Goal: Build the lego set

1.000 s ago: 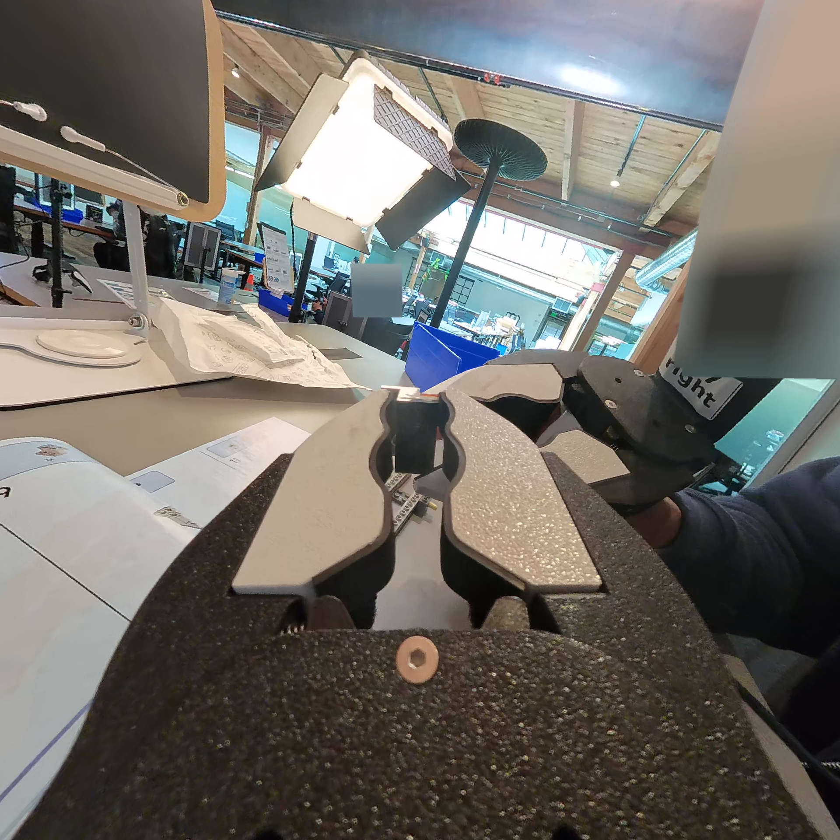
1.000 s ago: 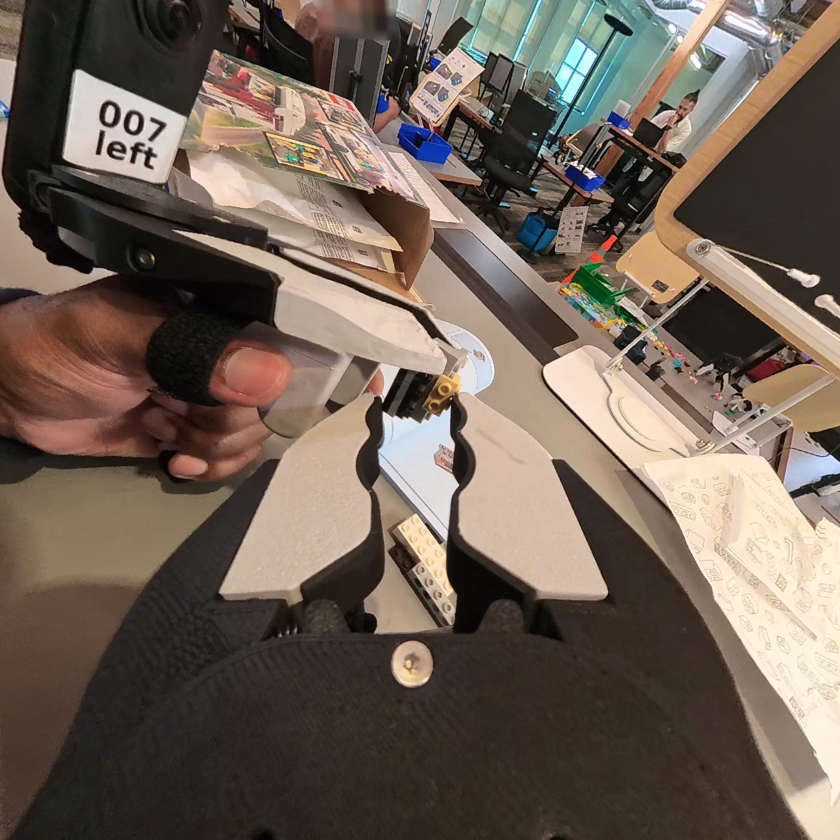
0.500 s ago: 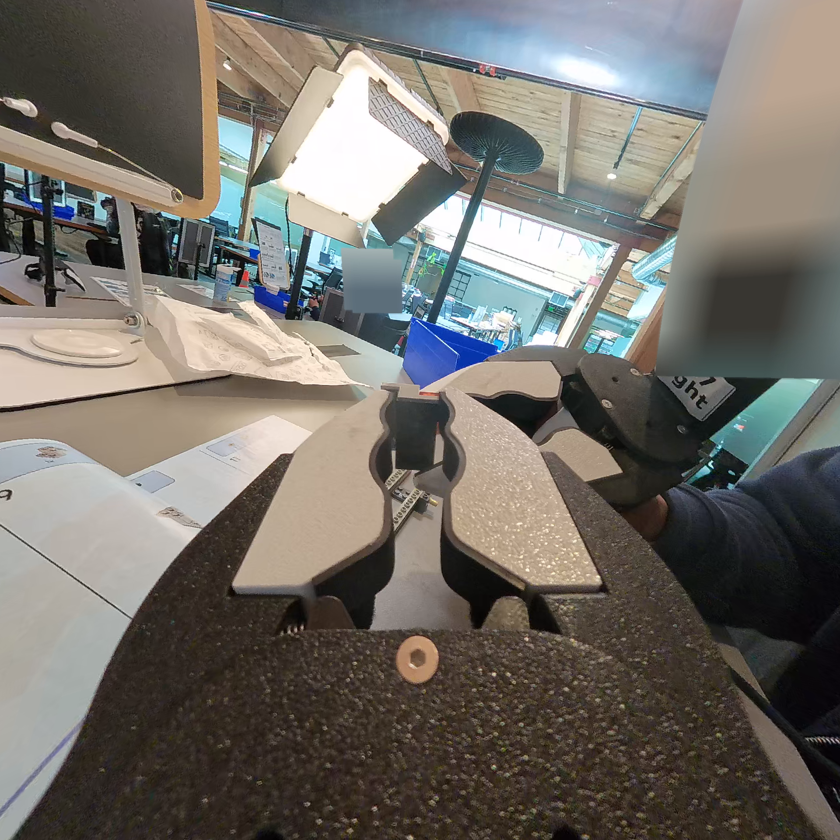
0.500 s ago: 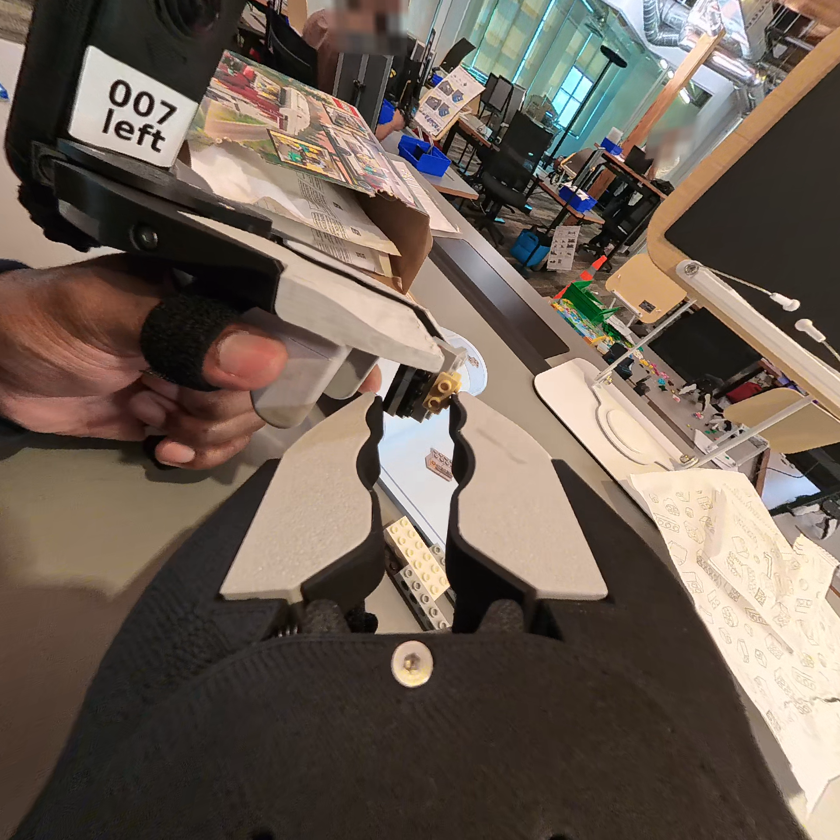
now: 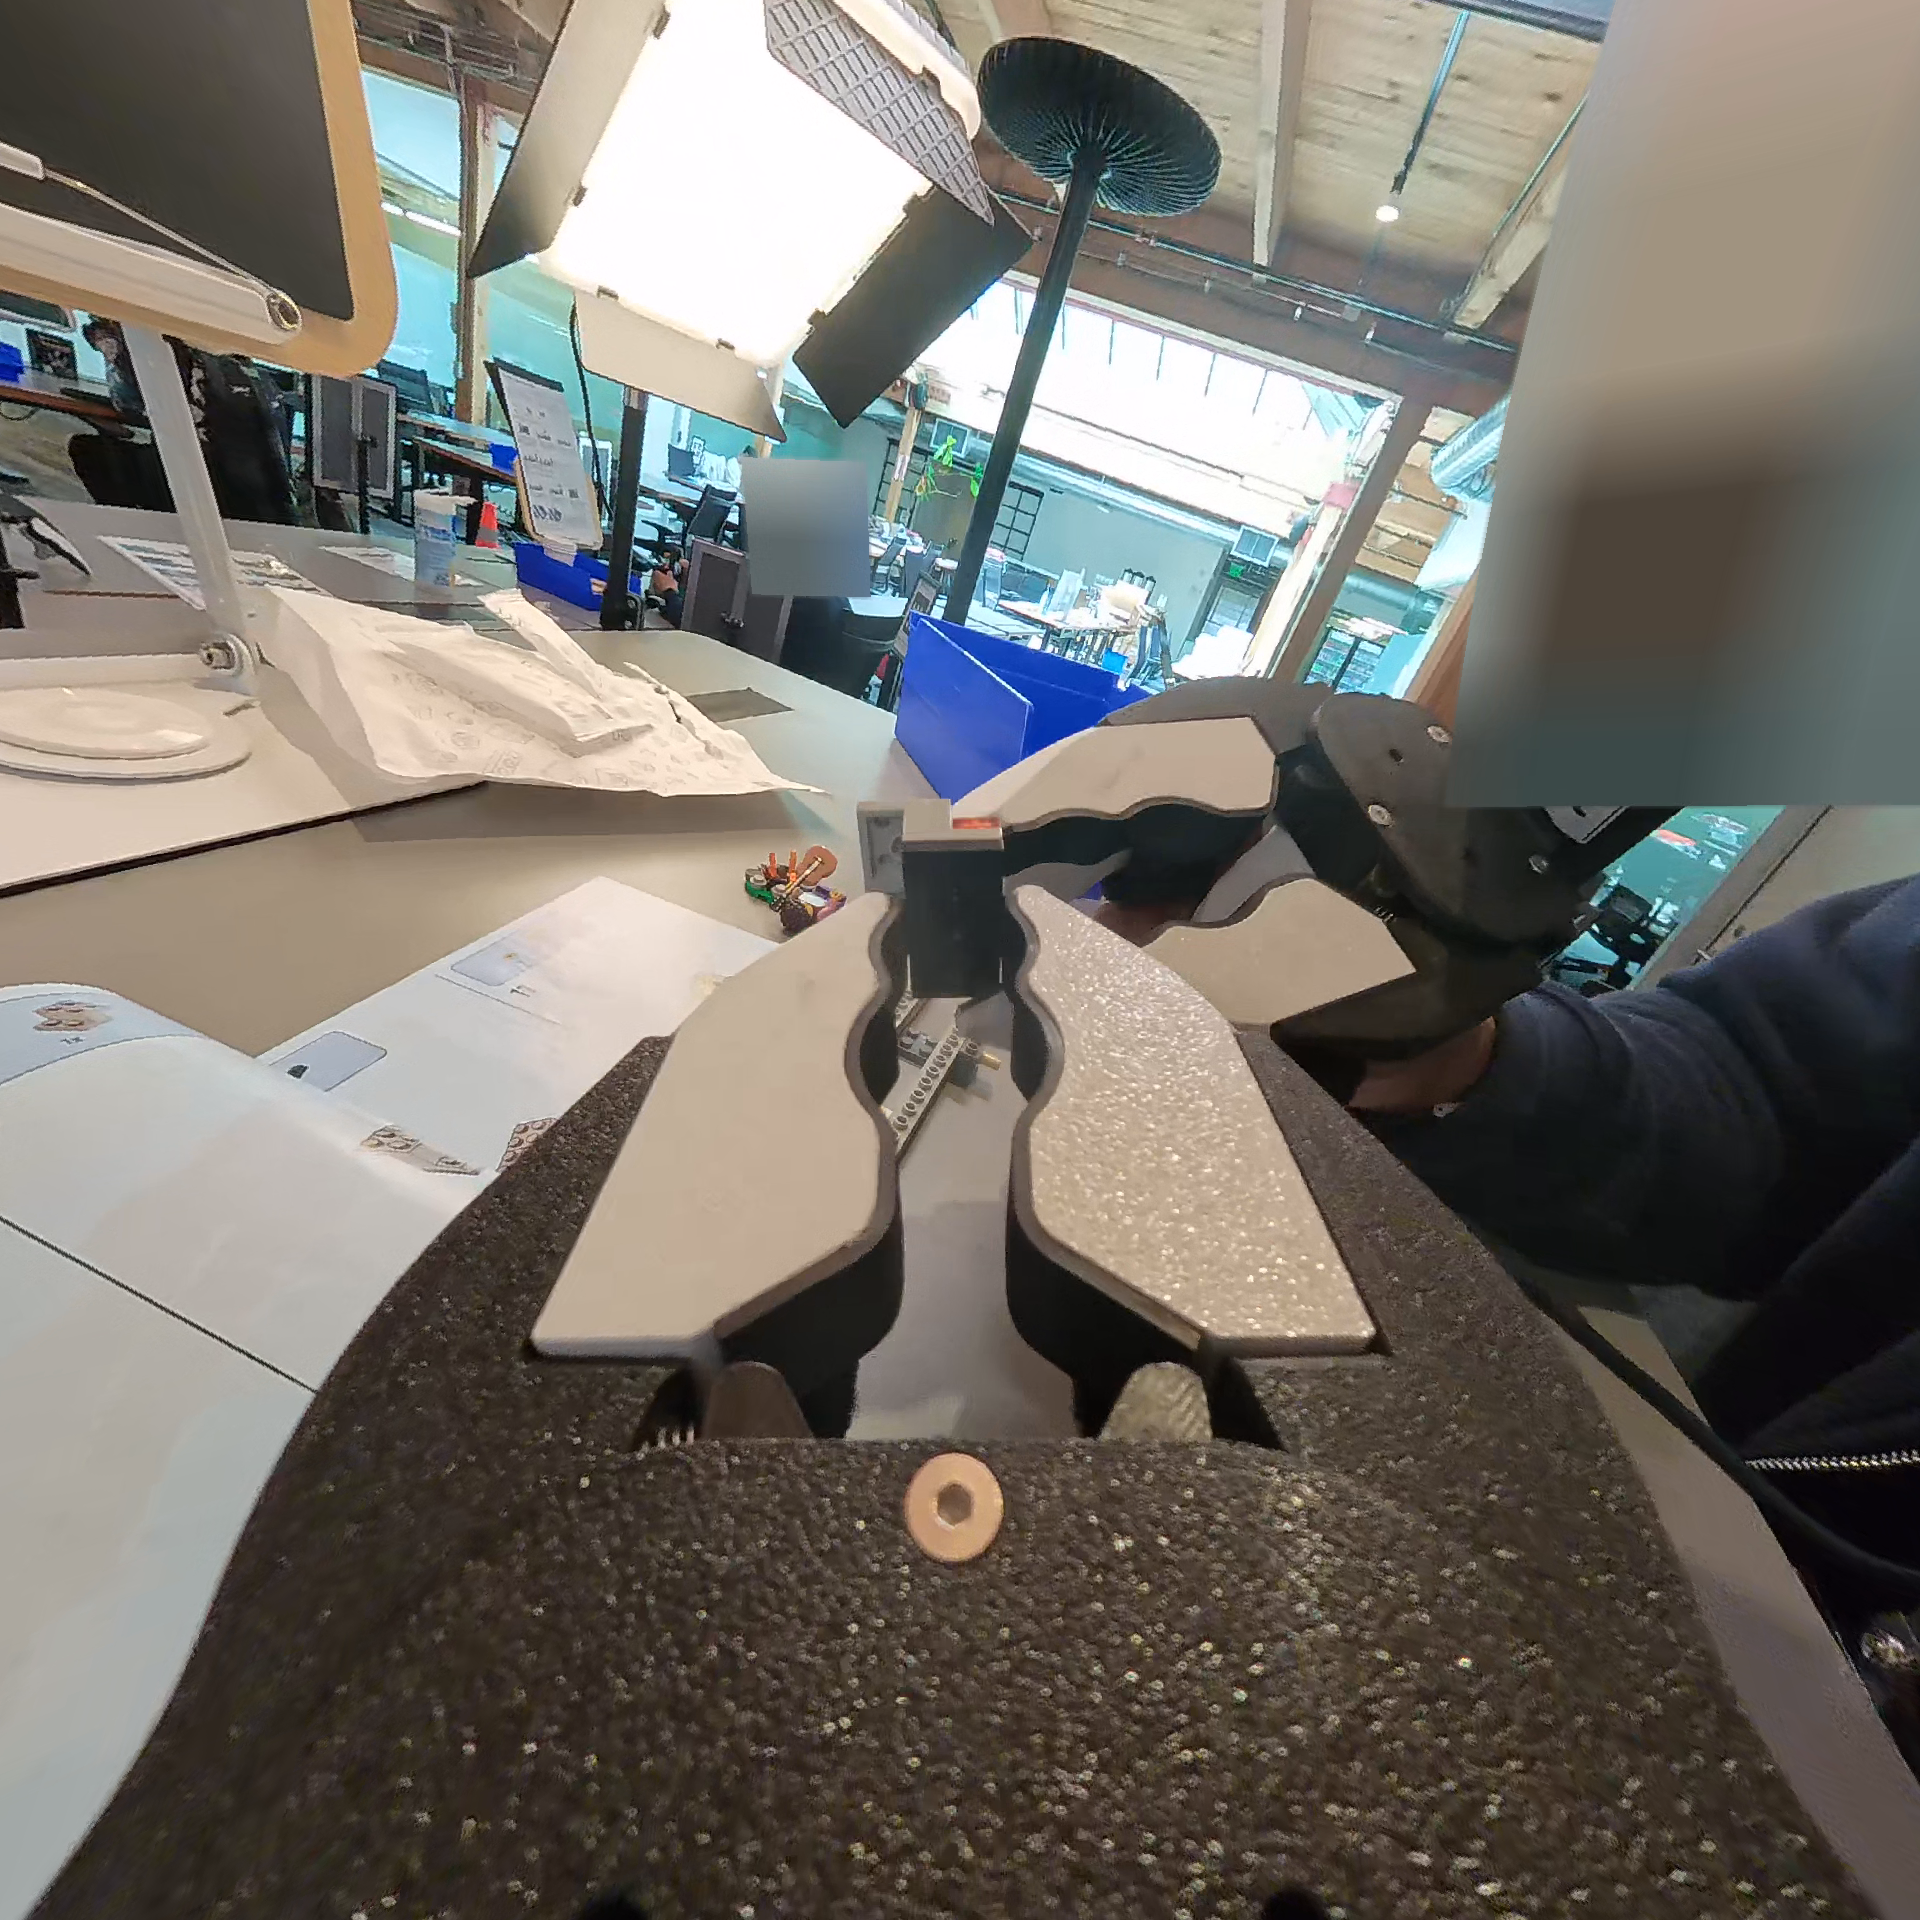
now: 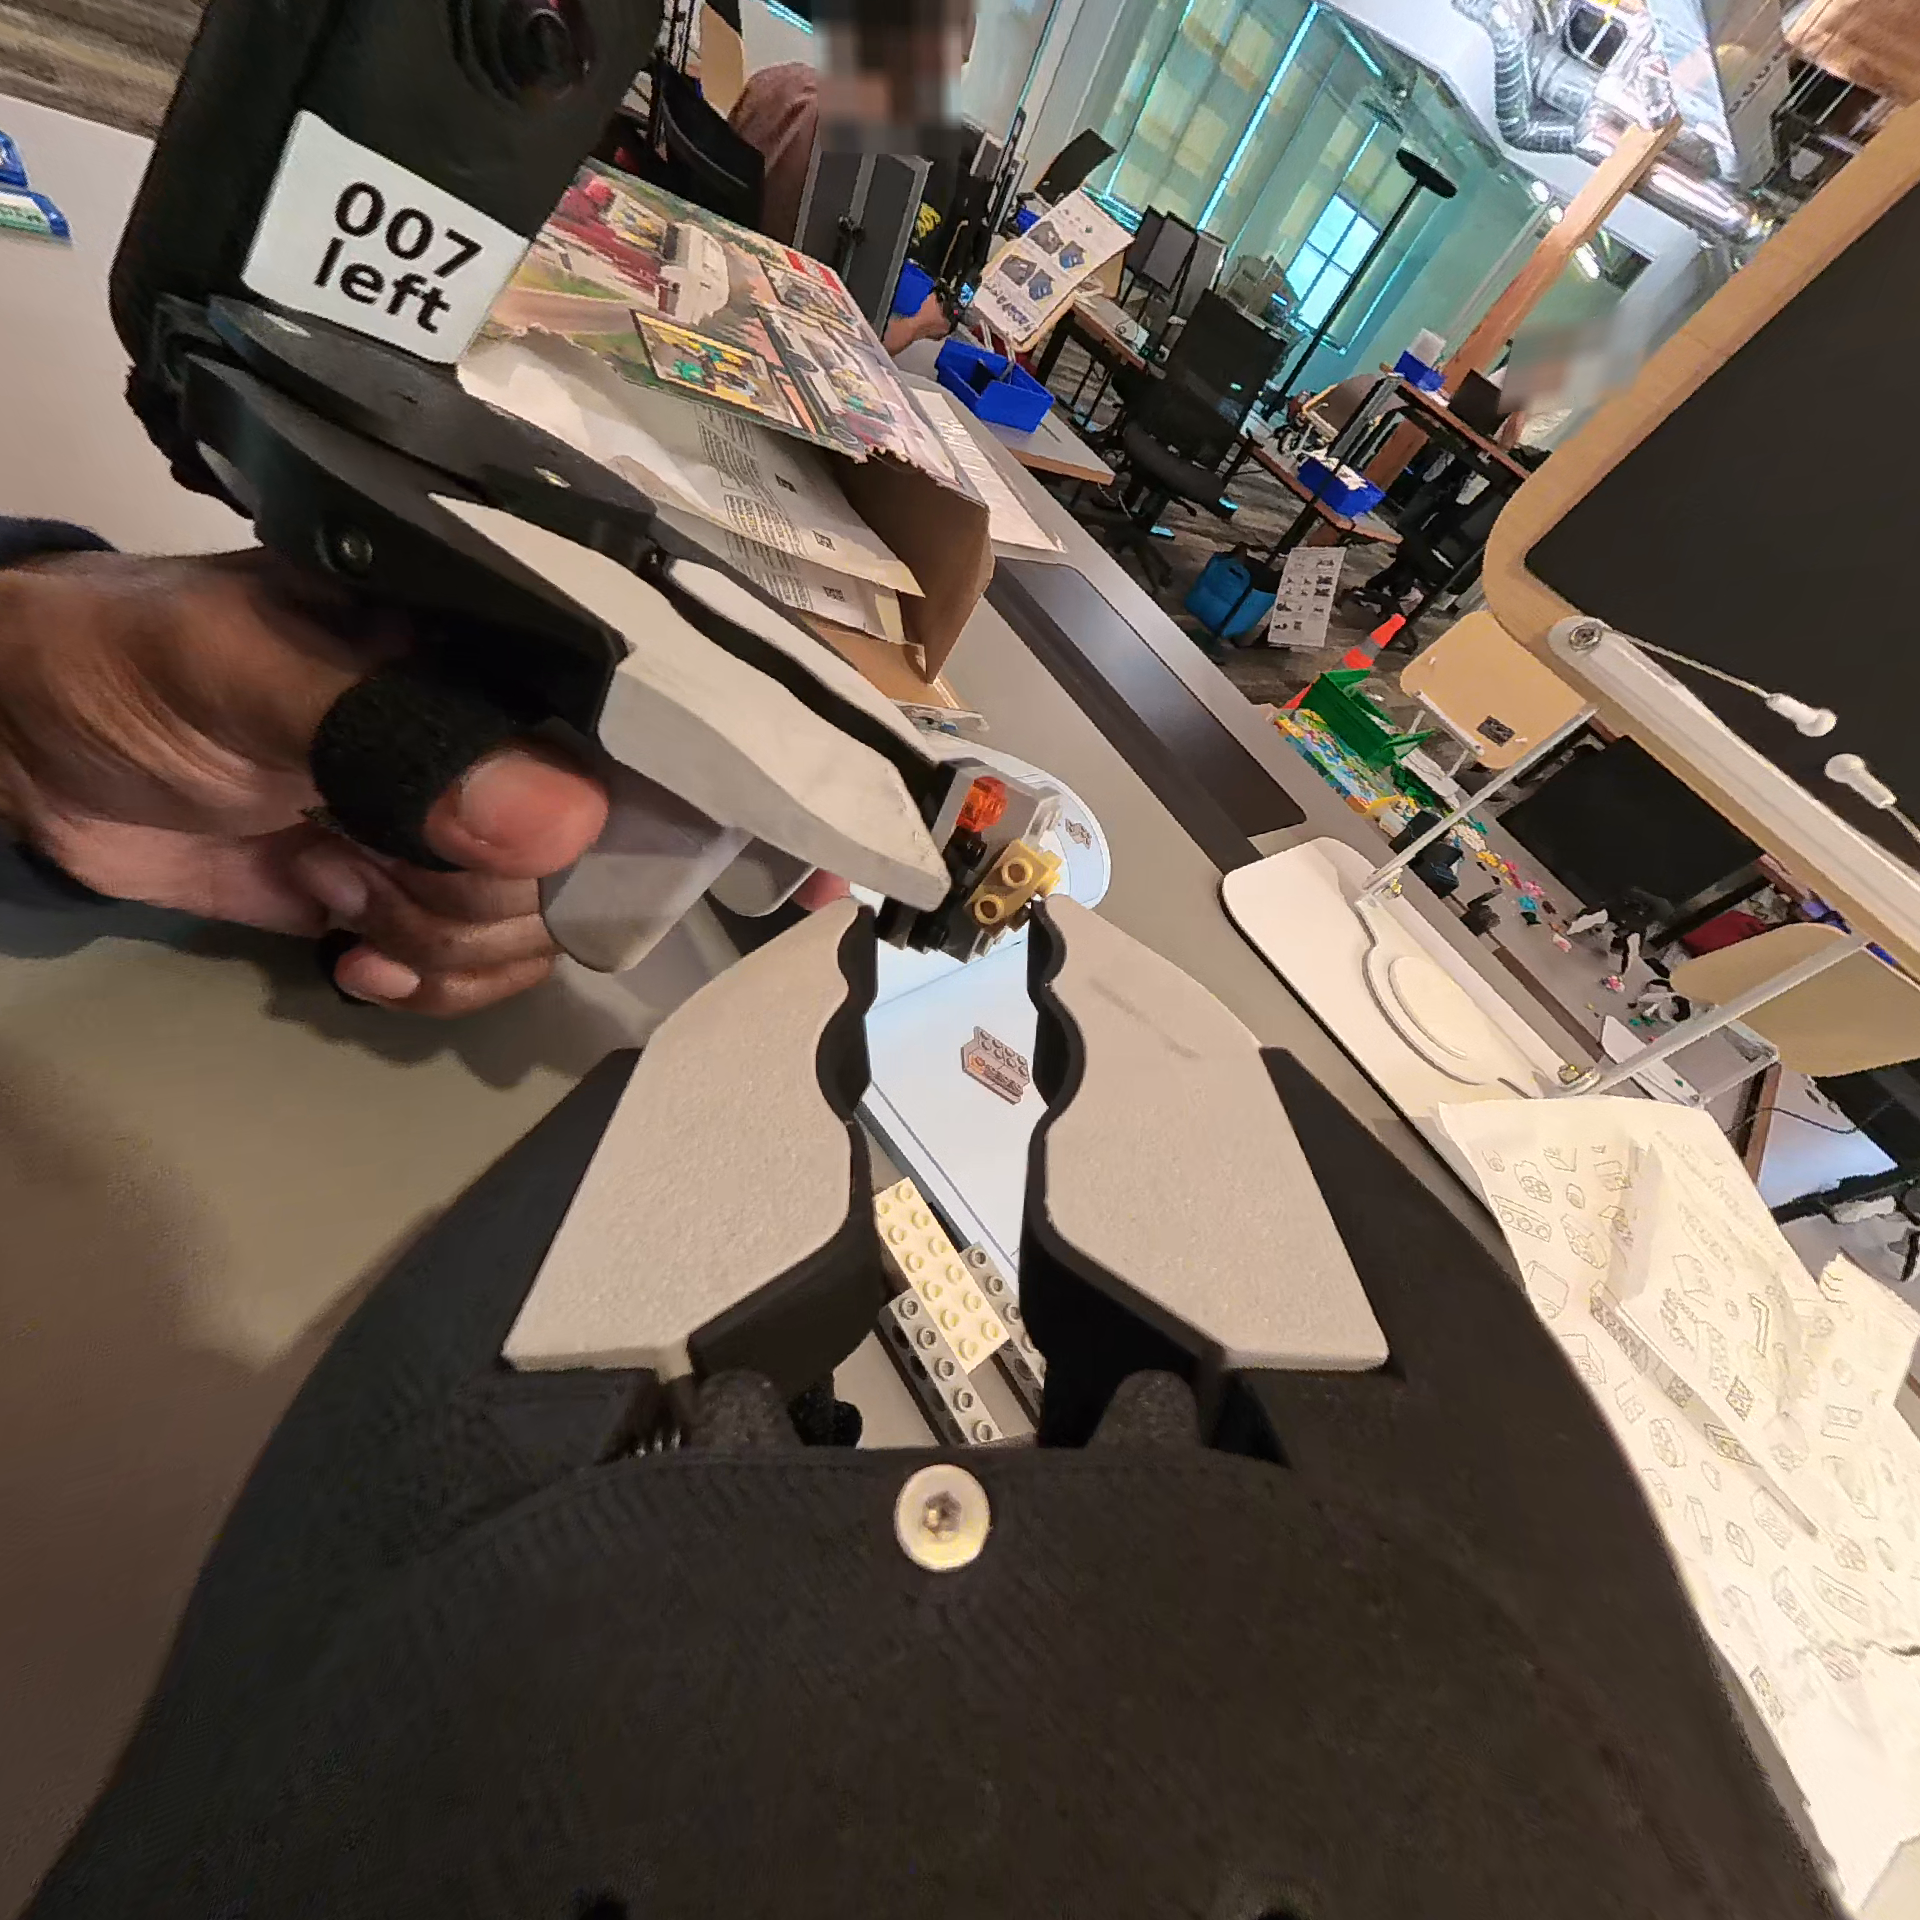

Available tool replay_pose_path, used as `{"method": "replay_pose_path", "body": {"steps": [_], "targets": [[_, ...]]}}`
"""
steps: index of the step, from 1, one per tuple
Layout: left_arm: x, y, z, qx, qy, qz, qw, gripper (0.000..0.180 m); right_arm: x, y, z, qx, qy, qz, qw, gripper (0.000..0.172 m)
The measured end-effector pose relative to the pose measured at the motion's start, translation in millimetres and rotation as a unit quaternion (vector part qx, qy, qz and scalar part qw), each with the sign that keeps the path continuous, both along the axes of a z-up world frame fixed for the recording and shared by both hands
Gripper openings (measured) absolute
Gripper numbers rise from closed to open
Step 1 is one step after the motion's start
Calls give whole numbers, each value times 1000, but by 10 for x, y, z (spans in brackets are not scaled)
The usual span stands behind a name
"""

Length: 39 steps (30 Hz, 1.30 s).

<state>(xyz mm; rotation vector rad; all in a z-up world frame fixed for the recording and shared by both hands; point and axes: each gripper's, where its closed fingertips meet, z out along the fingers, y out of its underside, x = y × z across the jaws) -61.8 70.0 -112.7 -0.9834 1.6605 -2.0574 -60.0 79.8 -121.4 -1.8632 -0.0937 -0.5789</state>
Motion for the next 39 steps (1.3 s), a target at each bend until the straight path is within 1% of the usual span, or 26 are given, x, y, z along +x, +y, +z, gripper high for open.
{"method": "replay_pose_path", "body": {"steps": [3,7,11,18,20,22,29,34,35,37,39], "targets": [[-12,-6,-7,8,-1,-5,1000,16,-12,-6,-4,-8,-12,18,1000,28],[-29,-24,-31,31,-4,-11,999,16,-37,-24,-18,-27,-50,42,998,29],[-40,-33,-43,39,-4,-17,999,16,-46,-40,-38,-35,-61,56,996,29],[-54,-54,-57,46,-3,-23,999,16,-57,-63,-63,-46,-73,70,994,28],[-57,-51,-64,46,0,-26,999,16,-49,-66,-87,-50,-75,69,994,25],[-59,-48,-63,45,1,-28,999,16,-43,-64,-91,-47,-73,67,994,21],[-68,-40,-50,29,4,-37,999,17,-56,-50,-73,-33,-51,73,996,21],[-61,-2,12,-40,25,-59,997,17,-59,-20,-6,4,-7,73,997,23],[-61,18,47,-59,24,-60,996,17,-51,-18,15,14,2,69,997,29],[-56,91,125,-110,24,-62,992,17,-39,-15,53,35,24,67,997,36],[-49,178,195,-172,31,-67,982,17,-48,0,110,63,35,64,995,40]]}}
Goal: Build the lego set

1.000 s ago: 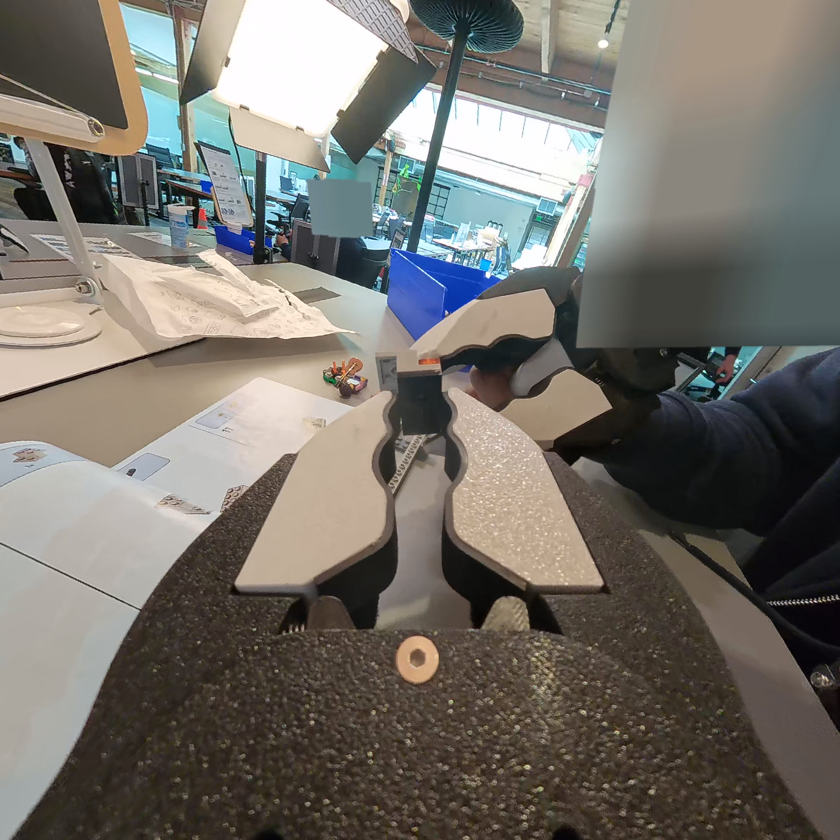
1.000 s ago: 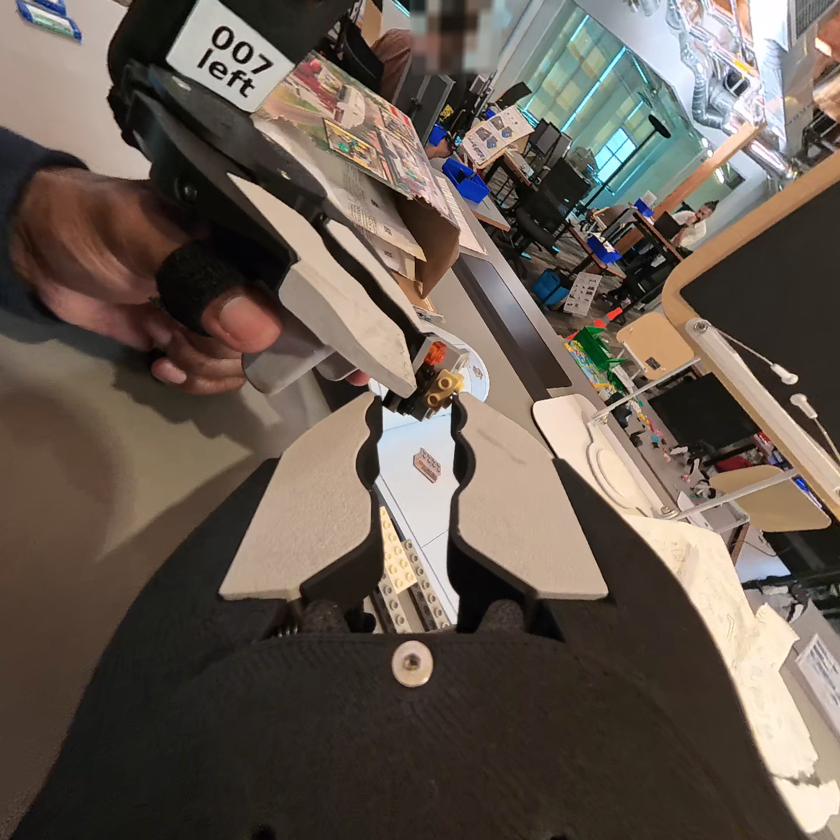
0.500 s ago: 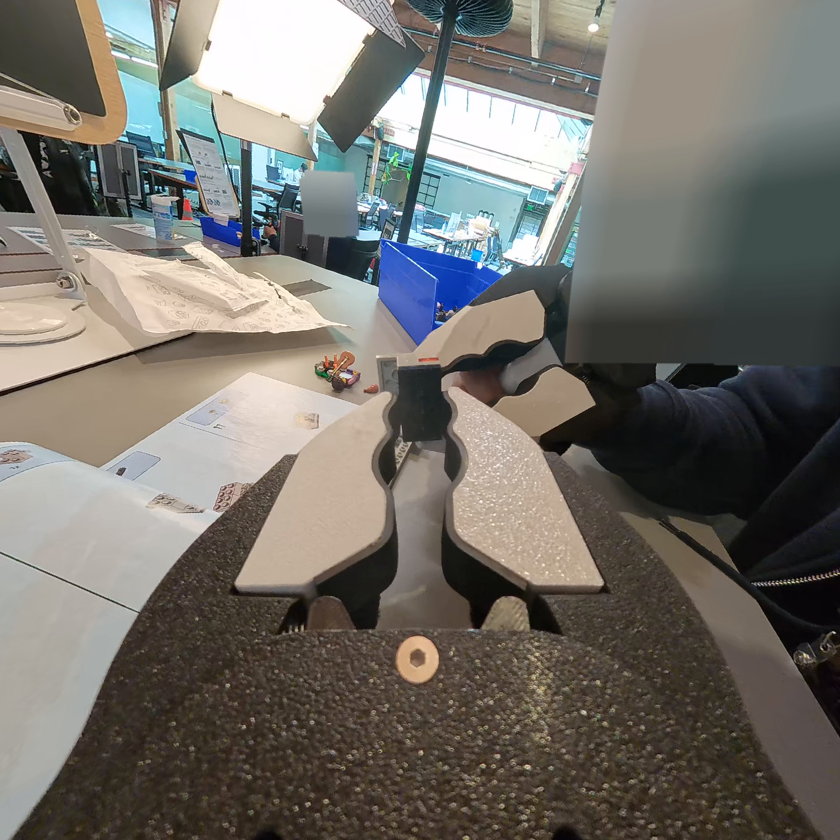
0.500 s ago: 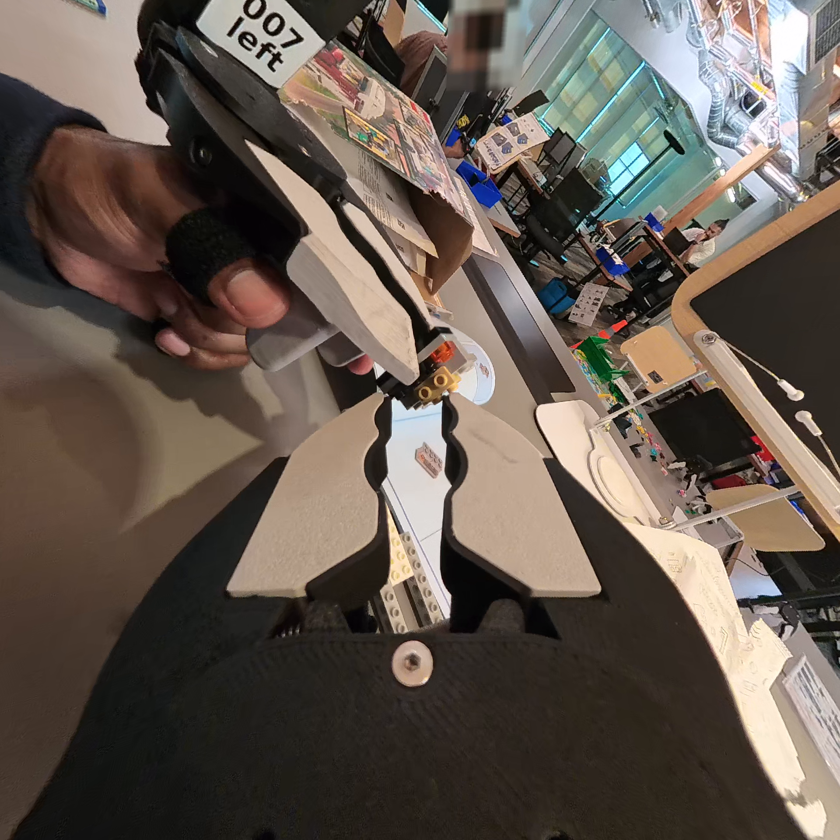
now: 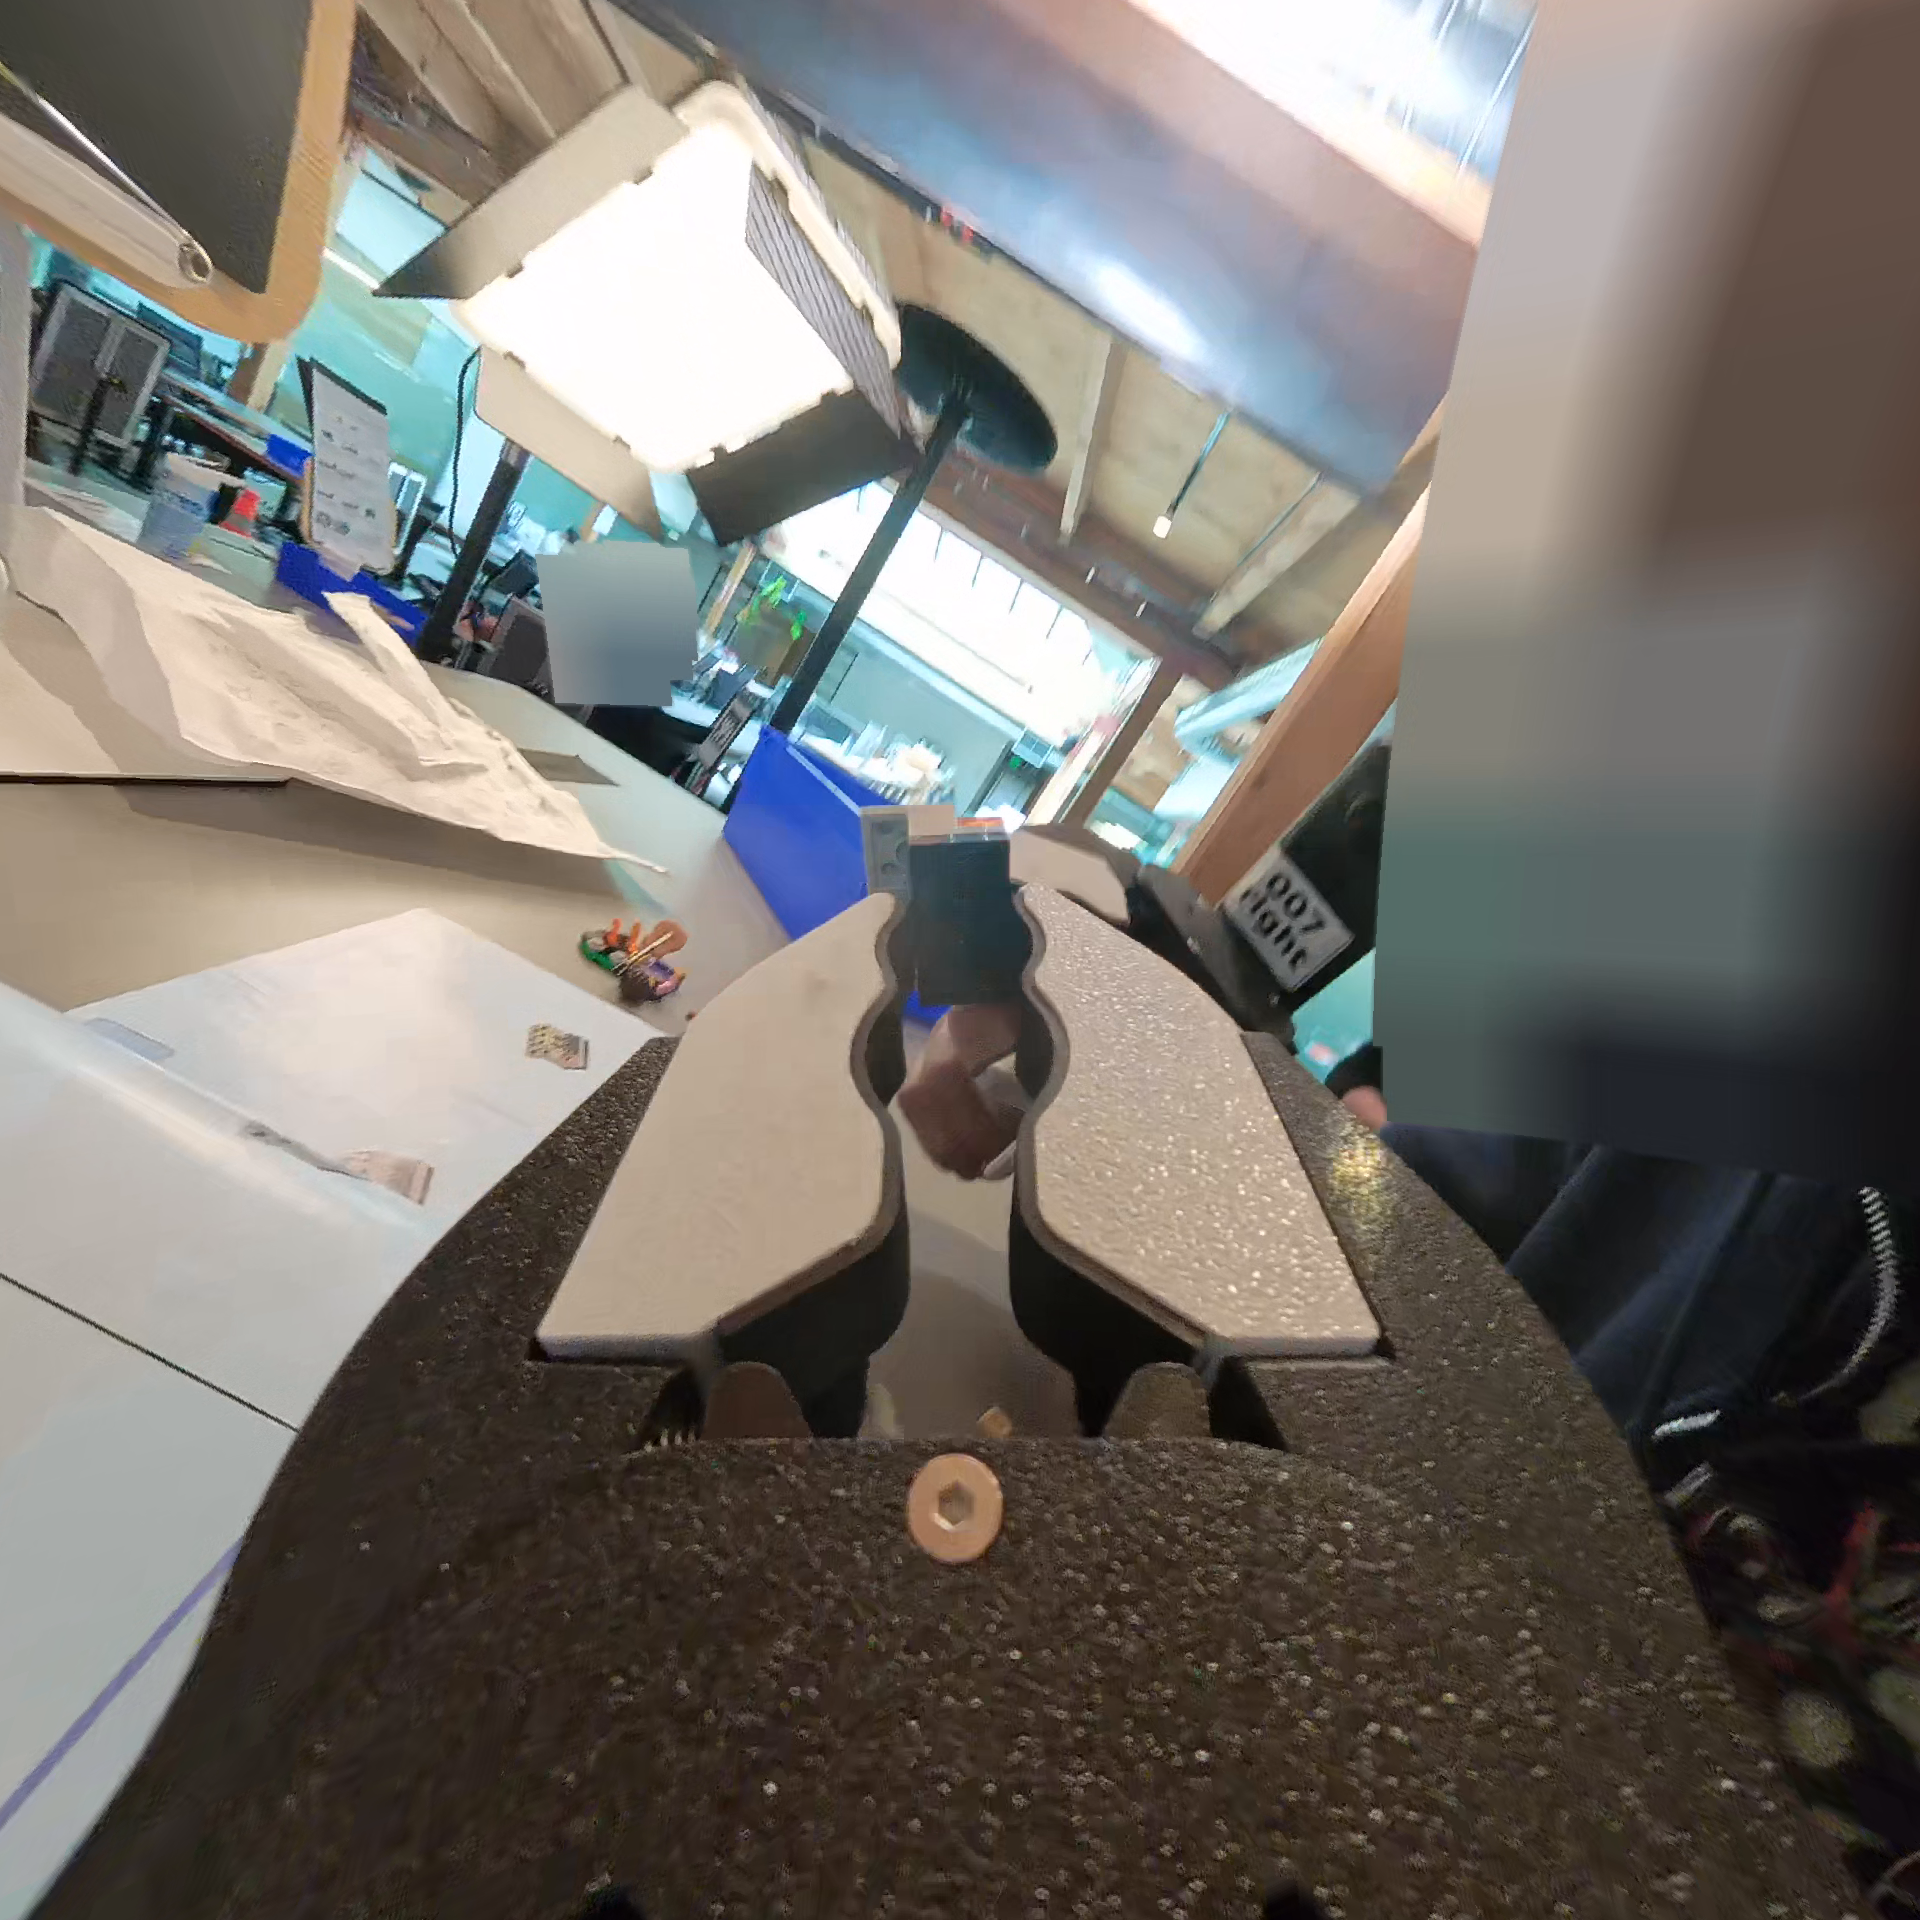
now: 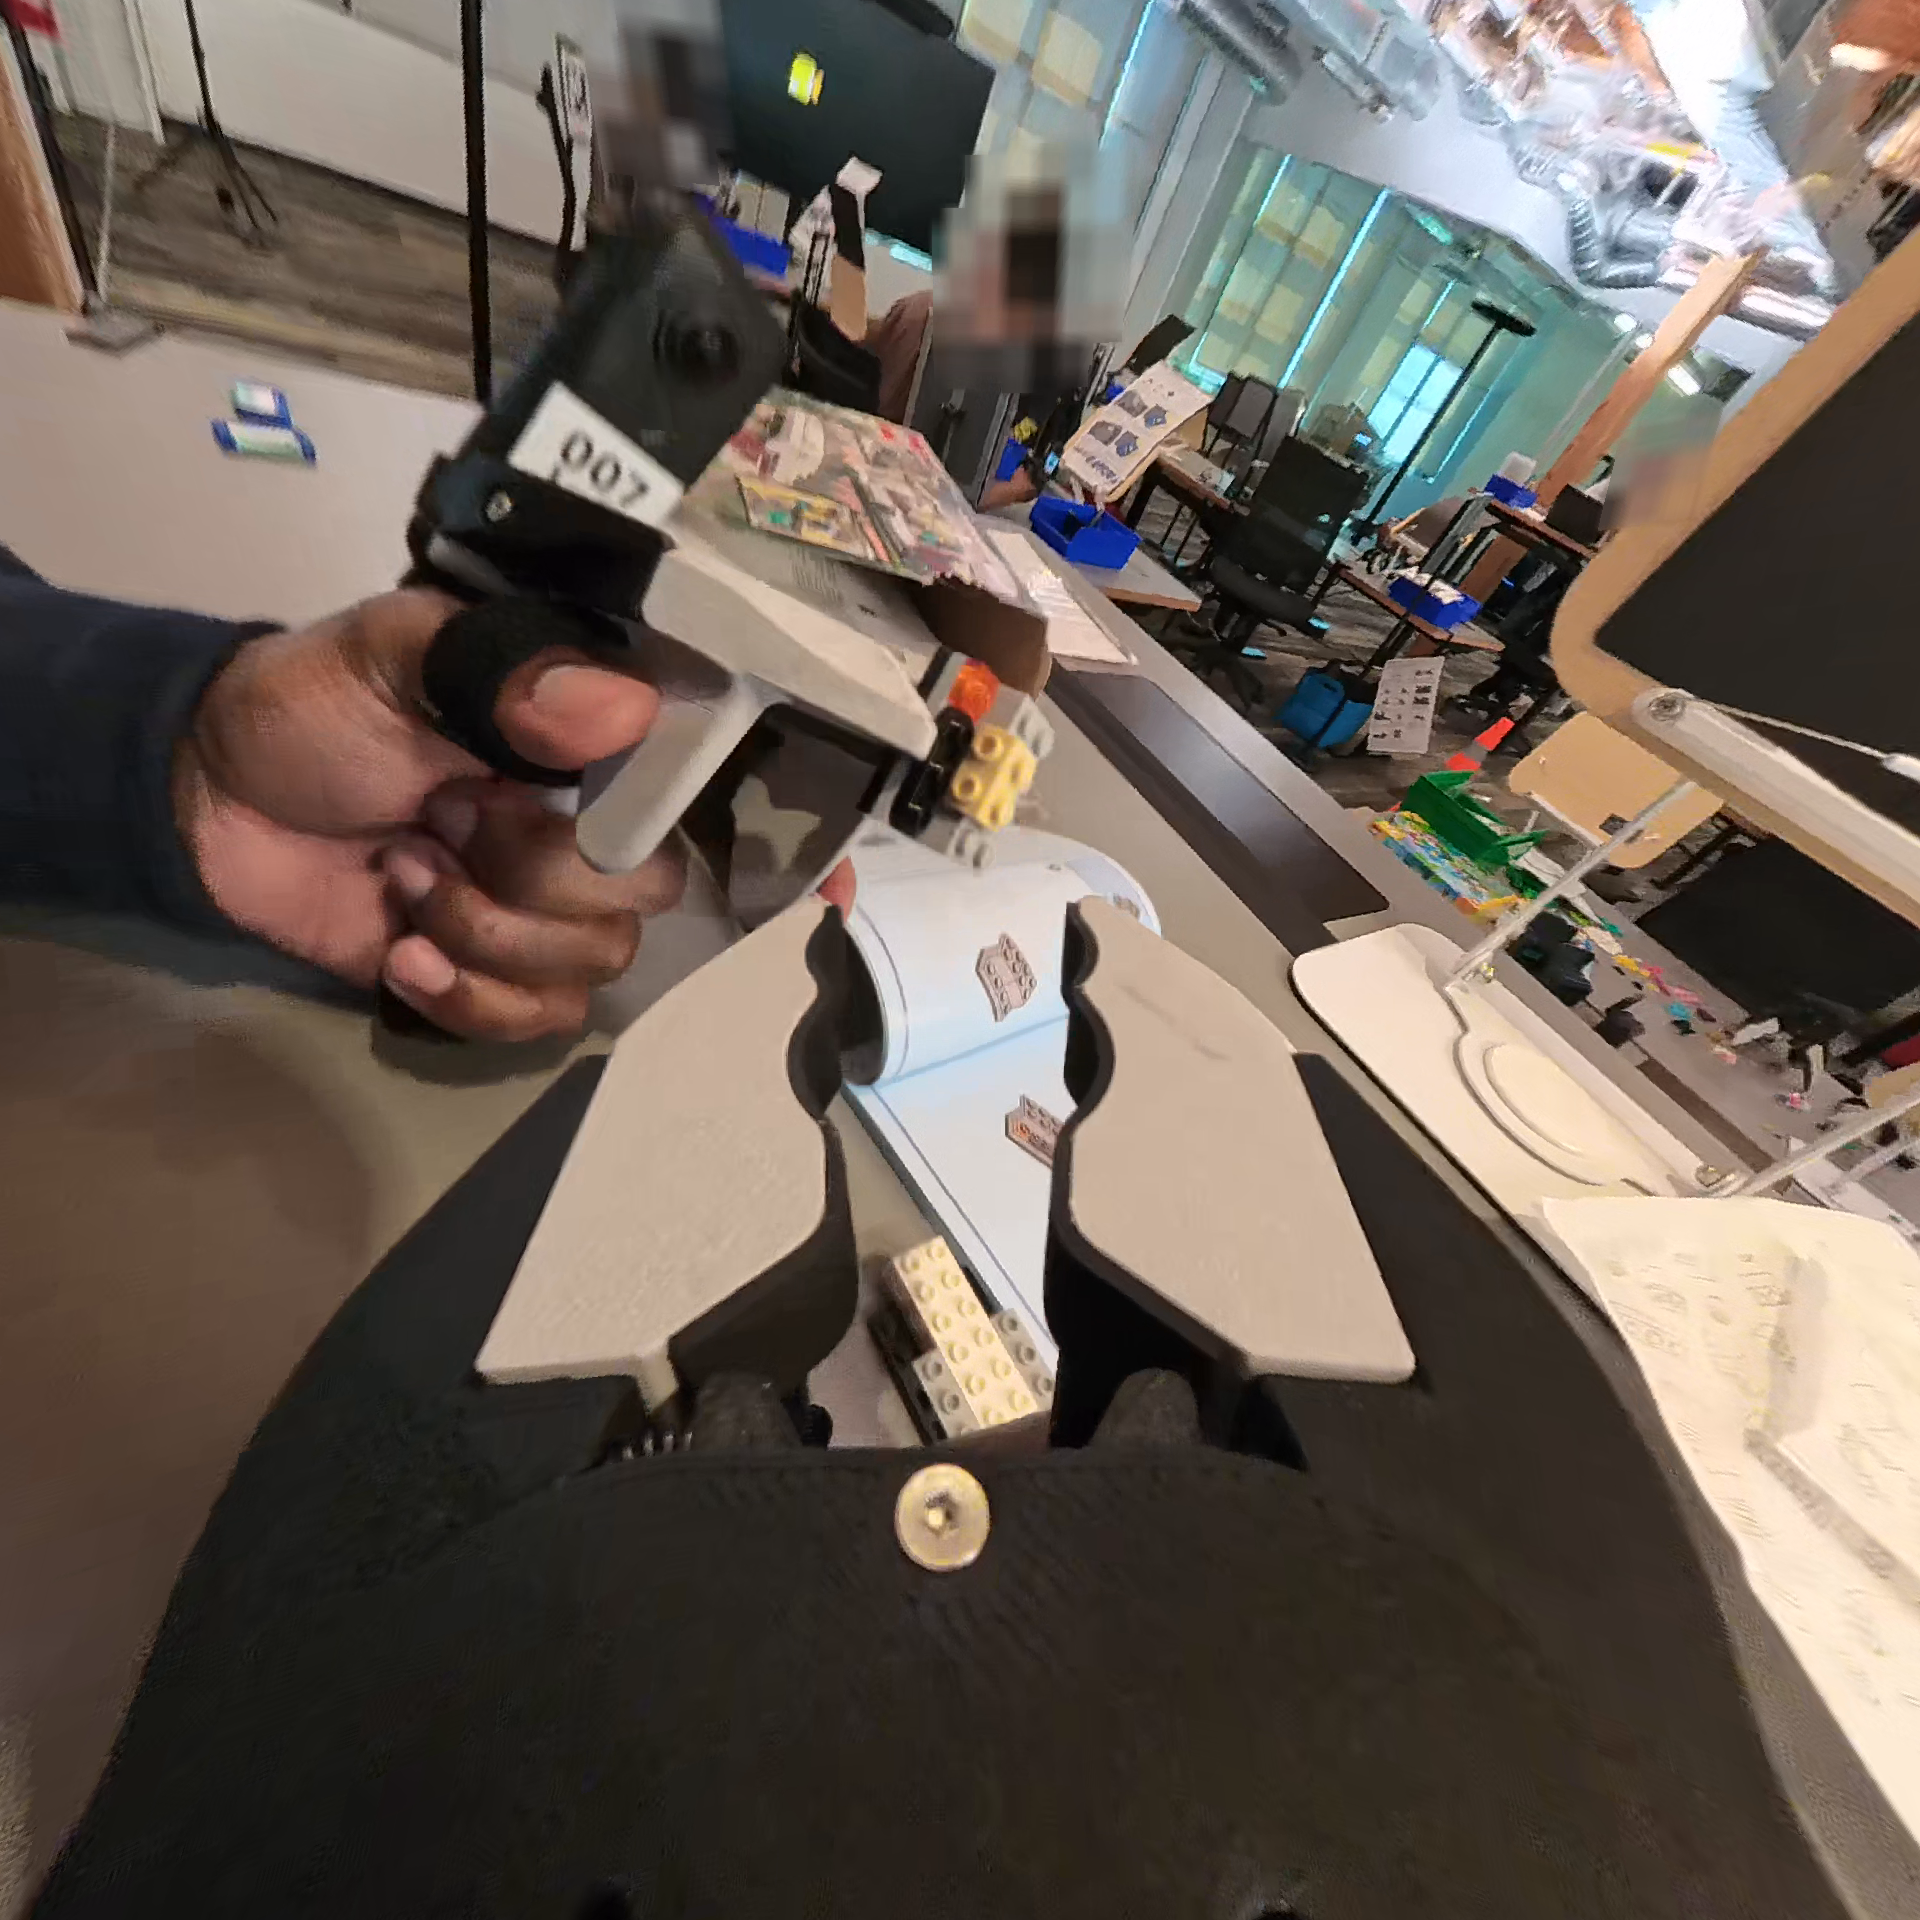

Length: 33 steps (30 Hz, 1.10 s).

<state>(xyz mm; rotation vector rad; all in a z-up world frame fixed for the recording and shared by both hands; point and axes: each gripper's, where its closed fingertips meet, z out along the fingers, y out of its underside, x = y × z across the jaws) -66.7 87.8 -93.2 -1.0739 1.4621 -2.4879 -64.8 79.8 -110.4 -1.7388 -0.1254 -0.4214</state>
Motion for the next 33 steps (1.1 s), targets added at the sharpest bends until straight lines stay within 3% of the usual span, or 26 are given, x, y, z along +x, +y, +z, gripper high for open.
{"method": "replay_pose_path", "body": {"steps": [3,7,22,33], "targets": [[13,51,21,-66,21,-16,997,17,5,28,32,16,-32,-26,999,41],[-11,-15,14,-103,44,-61,992,17,-50,46,64,30,-59,-20,998,40],[-39,-112,-18,-78,44,-71,993,16,-141,33,65,32,-56,14,998,36],[-25,-129,-50,-55,46,-65,995,16,-150,8,10,5,-66,39,997,42]]}}
